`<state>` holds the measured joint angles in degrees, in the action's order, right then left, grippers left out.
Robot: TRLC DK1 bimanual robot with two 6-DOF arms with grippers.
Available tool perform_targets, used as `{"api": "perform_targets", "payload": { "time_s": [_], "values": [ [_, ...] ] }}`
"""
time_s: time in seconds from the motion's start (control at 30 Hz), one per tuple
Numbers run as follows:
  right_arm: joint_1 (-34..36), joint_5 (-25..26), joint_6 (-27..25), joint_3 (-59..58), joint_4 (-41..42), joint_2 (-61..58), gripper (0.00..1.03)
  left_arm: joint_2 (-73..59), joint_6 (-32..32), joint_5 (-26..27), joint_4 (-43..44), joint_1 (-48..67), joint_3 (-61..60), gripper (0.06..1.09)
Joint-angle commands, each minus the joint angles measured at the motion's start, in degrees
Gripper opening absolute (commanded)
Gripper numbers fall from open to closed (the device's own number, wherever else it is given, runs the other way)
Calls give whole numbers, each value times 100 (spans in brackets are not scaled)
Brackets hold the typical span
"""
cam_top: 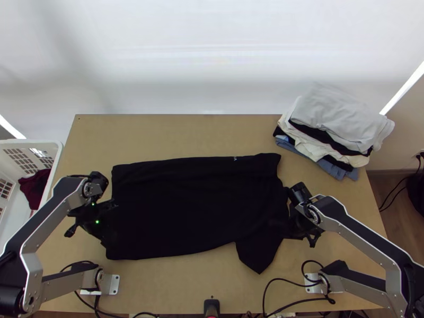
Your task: Fold the t-shirt
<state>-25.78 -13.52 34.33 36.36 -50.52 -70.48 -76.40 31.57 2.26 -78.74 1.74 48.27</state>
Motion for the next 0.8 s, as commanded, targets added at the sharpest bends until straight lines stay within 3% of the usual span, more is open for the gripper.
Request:
{"api": "perform_targets", "payload": {
  "time_s": [0.0, 0.47, 0.63, 0.77],
  "values": [
    [-24, 42, -31, -103, -81, 78, 3, -217, 104, -59, -150, 134, -274, 97],
    [-15, 42, -49, -103, -72, 78, 3, -499, -266, -173, -107, 635, -679, 97],
    [-24, 42, -58, -103, -63, 96, 3, -586, -538, -173, 474, 688, -881, 77],
    [-15, 42, -75, -103, -63, 122, 3, -516, -573, -59, 685, 767, -1065, 40]
  ]
}}
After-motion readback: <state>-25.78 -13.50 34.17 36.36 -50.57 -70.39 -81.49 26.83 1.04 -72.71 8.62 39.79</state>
